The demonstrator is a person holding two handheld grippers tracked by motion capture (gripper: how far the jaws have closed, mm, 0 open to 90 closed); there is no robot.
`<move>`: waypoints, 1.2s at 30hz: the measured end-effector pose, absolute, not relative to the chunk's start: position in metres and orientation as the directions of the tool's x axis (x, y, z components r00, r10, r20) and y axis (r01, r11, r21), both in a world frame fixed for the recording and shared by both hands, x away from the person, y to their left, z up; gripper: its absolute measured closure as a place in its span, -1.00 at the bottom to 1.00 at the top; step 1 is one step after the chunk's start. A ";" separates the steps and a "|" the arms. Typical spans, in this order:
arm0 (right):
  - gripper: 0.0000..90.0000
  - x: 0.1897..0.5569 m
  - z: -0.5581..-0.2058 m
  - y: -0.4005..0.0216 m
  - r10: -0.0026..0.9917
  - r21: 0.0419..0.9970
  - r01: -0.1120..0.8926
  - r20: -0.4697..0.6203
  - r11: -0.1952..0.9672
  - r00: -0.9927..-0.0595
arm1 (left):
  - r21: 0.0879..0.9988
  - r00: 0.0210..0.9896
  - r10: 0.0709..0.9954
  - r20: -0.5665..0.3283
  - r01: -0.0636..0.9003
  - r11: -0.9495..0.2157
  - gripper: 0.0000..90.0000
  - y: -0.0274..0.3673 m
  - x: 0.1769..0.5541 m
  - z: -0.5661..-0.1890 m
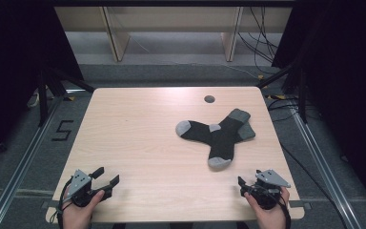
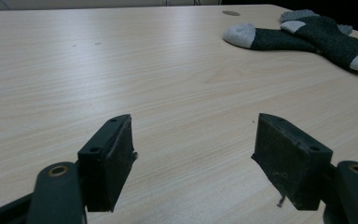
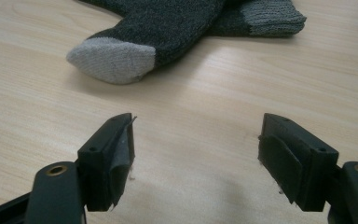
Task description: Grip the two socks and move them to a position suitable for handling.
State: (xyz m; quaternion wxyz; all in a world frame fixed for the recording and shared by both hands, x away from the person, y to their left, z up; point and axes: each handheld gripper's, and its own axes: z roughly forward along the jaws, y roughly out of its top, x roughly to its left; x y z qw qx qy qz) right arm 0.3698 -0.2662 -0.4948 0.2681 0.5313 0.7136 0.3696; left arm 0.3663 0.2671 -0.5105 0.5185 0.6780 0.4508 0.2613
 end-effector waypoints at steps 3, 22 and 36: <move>-0.38 0.371 -0.496 -0.268 0.957 0.821 0.552 0.025 0.147 -0.291 | 0.942 0.451 0.886 -0.111 0.332 -0.050 -0.39 0.265 0.367 -0.510; -0.35 0.375 -0.493 -0.260 0.945 0.818 0.558 0.063 0.136 -0.322 | 0.952 0.463 0.883 -0.083 0.299 -0.067 -0.46 0.252 0.364 -0.514; -0.45 0.478 -0.454 -0.246 0.939 0.752 0.646 0.111 0.134 -0.325 | 0.950 0.467 0.882 -0.064 0.298 -0.089 -0.47 0.251 0.363 -0.513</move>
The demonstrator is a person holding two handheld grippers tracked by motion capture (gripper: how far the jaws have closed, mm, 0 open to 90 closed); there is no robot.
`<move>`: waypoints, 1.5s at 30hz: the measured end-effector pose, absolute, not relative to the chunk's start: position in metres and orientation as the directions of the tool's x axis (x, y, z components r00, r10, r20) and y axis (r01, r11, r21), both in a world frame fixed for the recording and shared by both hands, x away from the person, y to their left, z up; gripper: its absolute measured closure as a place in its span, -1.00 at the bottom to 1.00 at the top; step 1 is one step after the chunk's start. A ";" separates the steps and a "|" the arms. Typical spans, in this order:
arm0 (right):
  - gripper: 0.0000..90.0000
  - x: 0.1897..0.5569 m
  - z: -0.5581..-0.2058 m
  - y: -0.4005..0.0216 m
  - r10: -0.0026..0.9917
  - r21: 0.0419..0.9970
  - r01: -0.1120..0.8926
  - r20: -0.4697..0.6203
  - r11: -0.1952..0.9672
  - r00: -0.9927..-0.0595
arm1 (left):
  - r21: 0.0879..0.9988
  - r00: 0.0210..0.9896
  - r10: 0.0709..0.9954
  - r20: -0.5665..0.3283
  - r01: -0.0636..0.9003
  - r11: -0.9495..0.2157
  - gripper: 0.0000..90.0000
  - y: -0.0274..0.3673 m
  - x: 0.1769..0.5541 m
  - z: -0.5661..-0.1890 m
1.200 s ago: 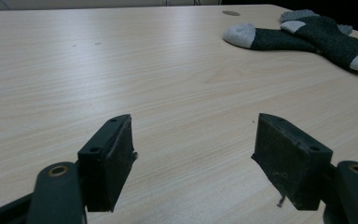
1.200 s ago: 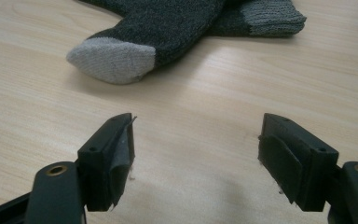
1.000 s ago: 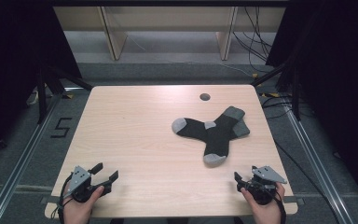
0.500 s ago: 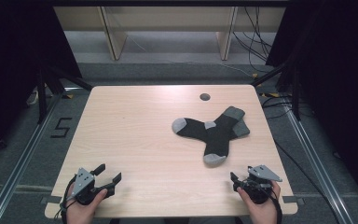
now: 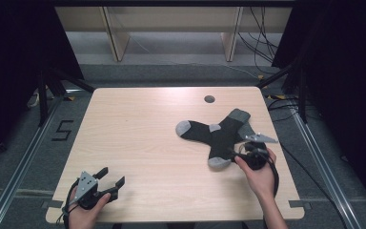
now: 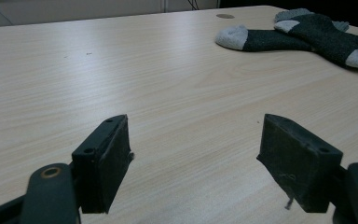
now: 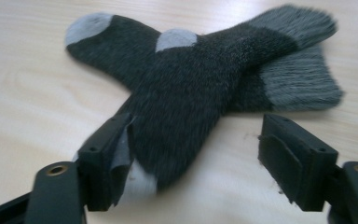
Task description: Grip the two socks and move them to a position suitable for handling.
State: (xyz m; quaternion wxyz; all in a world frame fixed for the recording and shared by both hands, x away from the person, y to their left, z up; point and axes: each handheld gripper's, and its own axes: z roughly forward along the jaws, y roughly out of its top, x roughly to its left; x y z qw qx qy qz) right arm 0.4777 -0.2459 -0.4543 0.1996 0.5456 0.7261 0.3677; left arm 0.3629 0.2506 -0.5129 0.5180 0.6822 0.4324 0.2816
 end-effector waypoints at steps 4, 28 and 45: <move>-0.52 0.513 -0.457 -0.235 0.952 0.695 0.710 0.129 0.114 -0.279 | 0.951 0.466 0.882 -0.074 0.298 -0.078 -0.47 0.251 0.363 -0.513; -0.65 0.573 -0.491 -0.213 0.977 0.607 0.787 0.084 0.106 -0.197 | 0.946 0.462 0.883 -0.077 0.313 -0.081 -0.46 0.252 0.362 -0.513; 0.47 0.566 -0.486 -0.213 0.957 0.597 0.798 0.177 0.082 -0.231 | 0.951 0.467 0.880 -0.080 0.301 -0.073 -0.47 0.253 0.363 -0.513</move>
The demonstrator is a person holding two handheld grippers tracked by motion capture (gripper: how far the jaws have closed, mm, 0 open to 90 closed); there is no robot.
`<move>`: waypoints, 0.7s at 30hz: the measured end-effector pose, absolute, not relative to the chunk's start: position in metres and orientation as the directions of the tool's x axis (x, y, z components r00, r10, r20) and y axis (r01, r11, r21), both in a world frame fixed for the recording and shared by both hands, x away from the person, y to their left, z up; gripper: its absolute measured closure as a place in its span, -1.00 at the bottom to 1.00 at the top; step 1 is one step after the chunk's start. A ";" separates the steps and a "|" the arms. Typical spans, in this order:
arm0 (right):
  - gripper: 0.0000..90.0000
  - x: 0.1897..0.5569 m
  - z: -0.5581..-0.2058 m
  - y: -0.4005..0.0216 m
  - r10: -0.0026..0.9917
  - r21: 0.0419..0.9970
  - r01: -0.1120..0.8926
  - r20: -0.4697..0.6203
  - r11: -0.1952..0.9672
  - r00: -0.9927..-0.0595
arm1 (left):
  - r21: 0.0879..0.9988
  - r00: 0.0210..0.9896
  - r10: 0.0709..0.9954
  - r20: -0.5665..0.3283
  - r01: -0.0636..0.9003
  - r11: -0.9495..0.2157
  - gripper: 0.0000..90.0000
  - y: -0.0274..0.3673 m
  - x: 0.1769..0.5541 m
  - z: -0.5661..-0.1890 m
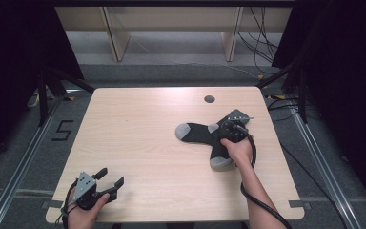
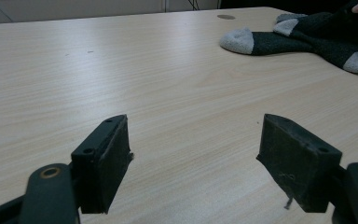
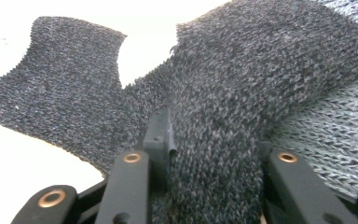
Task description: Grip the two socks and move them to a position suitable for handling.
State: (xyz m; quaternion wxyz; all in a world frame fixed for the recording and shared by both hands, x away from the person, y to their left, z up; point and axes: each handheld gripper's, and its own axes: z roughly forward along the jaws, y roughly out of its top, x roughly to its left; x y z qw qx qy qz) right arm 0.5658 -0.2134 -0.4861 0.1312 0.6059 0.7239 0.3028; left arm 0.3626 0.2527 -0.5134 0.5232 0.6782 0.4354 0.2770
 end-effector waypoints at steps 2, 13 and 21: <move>0.50 0.565 -0.485 -0.212 0.962 0.598 0.797 0.158 0.084 -0.220 | 0.951 0.467 0.880 -0.082 0.302 -0.071 -0.47 0.253 0.363 -0.513; 0.53 0.560 -0.468 -0.208 0.949 0.600 0.795 0.193 0.087 -0.249 | 0.952 0.464 0.883 -0.077 0.297 -0.074 -0.47 0.252 0.362 -0.514; 0.54 0.551 -0.446 -0.208 0.932 0.660 0.746 0.212 0.087 -0.295 | 0.951 0.458 0.885 -0.080 0.302 -0.070 -0.48 0.253 0.362 -0.513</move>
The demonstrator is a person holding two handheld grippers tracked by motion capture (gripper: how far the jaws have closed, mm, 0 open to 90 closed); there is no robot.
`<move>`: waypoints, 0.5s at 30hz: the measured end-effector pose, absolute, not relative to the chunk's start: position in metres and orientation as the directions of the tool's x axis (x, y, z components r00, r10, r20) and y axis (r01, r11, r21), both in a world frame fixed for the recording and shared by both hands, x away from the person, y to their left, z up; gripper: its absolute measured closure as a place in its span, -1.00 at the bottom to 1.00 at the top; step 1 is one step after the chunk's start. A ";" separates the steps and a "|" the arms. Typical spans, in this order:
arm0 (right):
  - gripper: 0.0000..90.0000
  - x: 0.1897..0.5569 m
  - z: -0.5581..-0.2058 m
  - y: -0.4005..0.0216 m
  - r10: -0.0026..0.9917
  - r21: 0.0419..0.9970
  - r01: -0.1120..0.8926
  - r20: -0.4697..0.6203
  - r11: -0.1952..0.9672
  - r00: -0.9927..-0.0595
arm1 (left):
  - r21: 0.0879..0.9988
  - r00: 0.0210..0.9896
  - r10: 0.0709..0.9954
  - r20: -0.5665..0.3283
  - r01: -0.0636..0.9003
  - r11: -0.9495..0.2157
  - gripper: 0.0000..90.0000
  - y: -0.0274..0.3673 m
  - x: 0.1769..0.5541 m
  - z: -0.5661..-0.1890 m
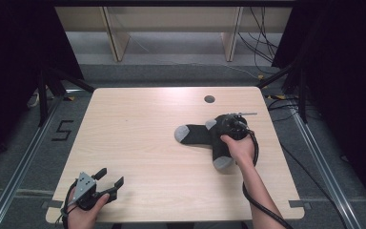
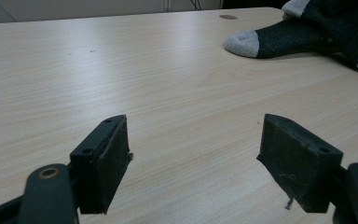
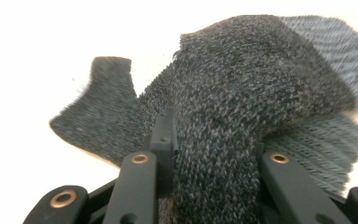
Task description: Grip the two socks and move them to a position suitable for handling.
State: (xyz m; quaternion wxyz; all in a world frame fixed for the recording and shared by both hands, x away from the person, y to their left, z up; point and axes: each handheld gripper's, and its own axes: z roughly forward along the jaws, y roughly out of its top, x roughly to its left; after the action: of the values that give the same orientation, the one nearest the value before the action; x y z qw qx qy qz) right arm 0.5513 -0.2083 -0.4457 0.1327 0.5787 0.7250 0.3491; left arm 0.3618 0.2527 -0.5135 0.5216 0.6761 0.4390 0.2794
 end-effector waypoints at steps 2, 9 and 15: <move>0.54 0.547 -0.438 -0.205 0.925 0.664 0.745 0.235 0.071 -0.298 | 0.951 0.453 0.888 -0.080 0.302 -0.069 -0.48 0.253 0.362 -0.513; 0.53 0.537 -0.423 -0.198 0.913 0.683 0.727 0.248 0.072 -0.323 | 0.945 0.445 0.891 -0.086 0.319 -0.068 -0.48 0.254 0.361 -0.513; 0.53 0.527 -0.403 -0.191 0.909 0.696 0.713 0.241 0.083 -0.341 | 0.946 0.446 0.891 -0.082 0.316 -0.071 -0.48 0.253 0.361 -0.513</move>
State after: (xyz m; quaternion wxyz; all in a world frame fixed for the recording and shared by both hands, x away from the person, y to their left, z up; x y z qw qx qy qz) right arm 0.5266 -0.1912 -0.4034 0.1282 0.5594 0.7247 0.3814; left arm 0.3606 0.2532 -0.5126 0.5152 0.6764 0.4462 0.2792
